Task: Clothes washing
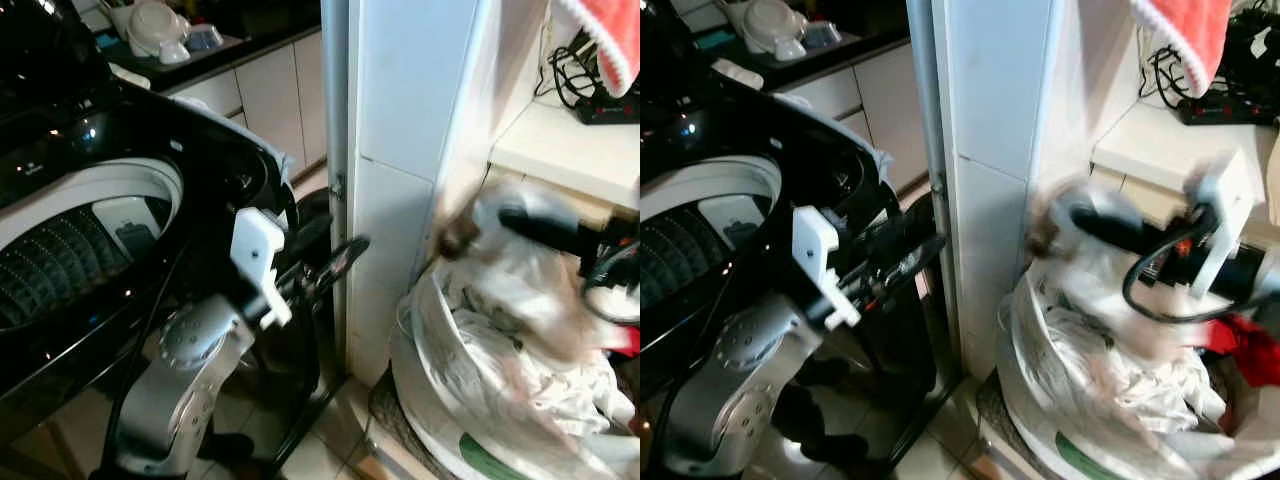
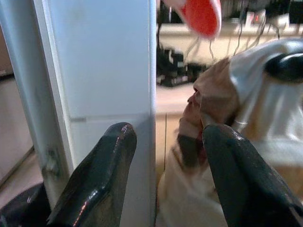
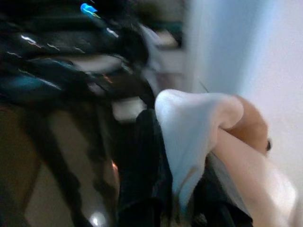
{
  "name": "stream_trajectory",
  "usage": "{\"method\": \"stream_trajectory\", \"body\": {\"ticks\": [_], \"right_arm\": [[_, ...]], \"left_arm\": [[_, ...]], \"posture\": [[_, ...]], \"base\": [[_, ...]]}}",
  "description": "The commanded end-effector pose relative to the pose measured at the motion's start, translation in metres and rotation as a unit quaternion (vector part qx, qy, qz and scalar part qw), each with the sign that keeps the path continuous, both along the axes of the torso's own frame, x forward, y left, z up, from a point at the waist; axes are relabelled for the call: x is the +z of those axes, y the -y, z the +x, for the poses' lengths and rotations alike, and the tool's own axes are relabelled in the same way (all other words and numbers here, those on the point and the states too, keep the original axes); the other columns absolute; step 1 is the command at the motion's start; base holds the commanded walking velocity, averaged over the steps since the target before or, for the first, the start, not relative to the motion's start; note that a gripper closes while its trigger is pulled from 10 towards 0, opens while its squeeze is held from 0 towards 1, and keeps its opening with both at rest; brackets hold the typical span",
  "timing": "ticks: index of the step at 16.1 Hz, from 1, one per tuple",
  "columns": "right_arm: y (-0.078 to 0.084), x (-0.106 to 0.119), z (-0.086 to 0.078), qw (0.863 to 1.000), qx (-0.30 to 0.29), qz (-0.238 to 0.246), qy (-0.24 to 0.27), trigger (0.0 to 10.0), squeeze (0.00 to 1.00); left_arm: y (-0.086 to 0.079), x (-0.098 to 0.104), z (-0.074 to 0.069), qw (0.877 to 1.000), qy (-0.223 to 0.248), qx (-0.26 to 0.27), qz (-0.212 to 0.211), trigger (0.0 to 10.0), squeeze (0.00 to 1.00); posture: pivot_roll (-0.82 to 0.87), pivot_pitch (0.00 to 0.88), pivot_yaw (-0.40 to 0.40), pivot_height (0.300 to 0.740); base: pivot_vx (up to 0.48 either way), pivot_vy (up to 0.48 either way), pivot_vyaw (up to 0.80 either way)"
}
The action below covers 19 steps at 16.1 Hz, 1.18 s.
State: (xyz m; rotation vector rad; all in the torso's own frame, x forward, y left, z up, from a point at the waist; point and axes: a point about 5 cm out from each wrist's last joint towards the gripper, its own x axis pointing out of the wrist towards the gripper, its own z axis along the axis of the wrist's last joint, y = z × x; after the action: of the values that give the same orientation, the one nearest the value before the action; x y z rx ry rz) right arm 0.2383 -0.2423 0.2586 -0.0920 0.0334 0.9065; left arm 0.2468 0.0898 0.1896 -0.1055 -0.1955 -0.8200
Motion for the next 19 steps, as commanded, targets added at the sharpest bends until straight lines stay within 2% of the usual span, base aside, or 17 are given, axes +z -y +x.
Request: {"method": "stream_trajectory", "body": {"ticks": [1,2,3,5,6,7,8,9,10,11,13,14,15,16,17,18,19], "right_arm": [[-0.011,0.014,-0.006,0.999,0.049,0.017,0.015,0.0,0.00],[-0.019,0.032,-0.008,0.994,0.090,0.055,0.042,0.0,0.00],[-0.021,0.045,-0.007,0.989,0.106,0.087,0.058,0.0,0.00],[-0.023,0.055,-0.006,0.984,0.115,0.121,0.068,0.0,0.00],[-0.025,0.055,-0.006,0.983,0.118,0.126,0.065,0.0,0.00],[-0.034,0.048,-0.006,0.982,0.133,0.124,0.044,0.0,0.00],[-0.037,0.046,-0.006,0.982,0.137,0.125,0.039,0.0,0.00],[-0.041,0.044,-0.006,0.981,0.141,0.129,0.033,0.0,0.00],[-0.045,0.043,-0.007,0.980,0.146,0.133,0.027,0.0,0.00],[-0.047,0.043,-0.007,0.979,0.149,0.133,0.024,0.0,0.00],[-0.051,0.042,-0.008,0.978,0.155,0.137,0.020,0.0,0.00],[-0.052,0.042,-0.009,0.978,0.156,0.140,0.020,0.0,0.00],[-0.054,0.043,-0.009,0.977,0.158,0.144,0.022,0.0,0.00],[-0.055,0.044,-0.009,0.976,0.159,0.145,0.023,0.0,0.00],[-0.055,0.044,-0.009,0.976,0.159,0.146,0.023,0.0,0.00],[-0.056,0.045,-0.009,0.976,0.158,0.148,0.024,0.0,0.00],[-0.057,0.046,-0.010,0.975,0.160,0.154,0.026,0.0,0.00]], "left_arm": [[-0.002,0.008,0.002,1.000,0.015,0.006,-0.010,10.0,0.00],[0.006,0.019,0.002,0.999,0.037,-0.007,-0.016,10.0,0.00],[0.010,0.025,0.001,0.998,0.049,-0.016,-0.020,10.0,0.00],[0.017,0.033,0.000,0.997,0.061,-0.028,-0.038,10.0,0.00],[0.020,0.037,0.000,0.996,0.066,-0.038,-0.048,10.0,0.00],[0.032,0.048,-0.004,0.990,0.063,-0.085,-0.092,10.0,0.00],[0.035,0.050,-0.006,0.987,0.054,-0.105,-0.110,10.0,0.00],[0.040,0.053,-0.010,0.979,0.038,-0.139,-0.145,10.0,1.00],[0.044,0.055,-0.014,0.971,0.024,-0.169,-0.170,10.0,1.00],[0.046,0.055,-0.016,0.968,0.019,-0.180,-0.172,10.0,1.00],[0.051,0.049,-0.018,0.968,0.009,-0.197,-0.152,10.0,1.00],[0.053,0.046,-0.017,0.971,0.009,-0.198,-0.132,10.0,1.00],[0.056,0.038,-0.015,0.979,0.018,-0.186,-0.079,10.0,1.00],[0.057,0.035,-0.014,0.981,0.019,-0.182,-0.063,10.0,1.00],[0.058,0.033,-0.014,0.981,0.019,-0.183,-0.053,10.0,0.22],[0.061,0.030,-0.018,0.979,0.014,-0.199,-0.036,10.0,0.00],[0.062,0.025,-0.016,0.982,0.013,-0.189,-0.015,10.0,0.00]], "posture": [[-0.12,0.000,0.092,0.740],[-0.11,0.000,0.078,0.740],[-0.11,0.000,0.072,0.740],[-0.11,0.000,0.063,0.740],[-0.11,0.000,0.062,0.740],[-0.11,0.000,0.060,0.740],[-0.11,0.000,0.062,0.740],[-0.11,0.000,0.064,0.740],[-0.11,0.000,0.068,0.740],[-0.11,0.000,0.068,0.740],[-0.11,0.000,0.068,0.740],[-0.11,0.000,0.070,0.740],[-0.11,0.000,0.071,0.740],[-0.11,0.000,0.073,0.740],[-0.11,0.000,0.073,0.740],[-0.11,0.000,0.073,0.740],[-0.11,0.000,0.075,0.740]], "base": [[0.000,0.000,0.00],[0.000,0.000,0.00],[0.000,0.000,0.00],[0.000,0.000,0.00],[0.000,0.000,0.00],[0.000,0.000,0.00],[0.000,0.000,0.00],[0.000,0.000,0.00],[0.000,0.000,0.00],[0.000,0.000,0.00],[0.000,0.000,0.00],[0.000,0.000,0.00],[0.000,0.000,0.00],[0.000,0.000,0.00],[0.000,0.000,0.00],[0.000,0.000,0.00],[0.000,0.000,0.00]]}}
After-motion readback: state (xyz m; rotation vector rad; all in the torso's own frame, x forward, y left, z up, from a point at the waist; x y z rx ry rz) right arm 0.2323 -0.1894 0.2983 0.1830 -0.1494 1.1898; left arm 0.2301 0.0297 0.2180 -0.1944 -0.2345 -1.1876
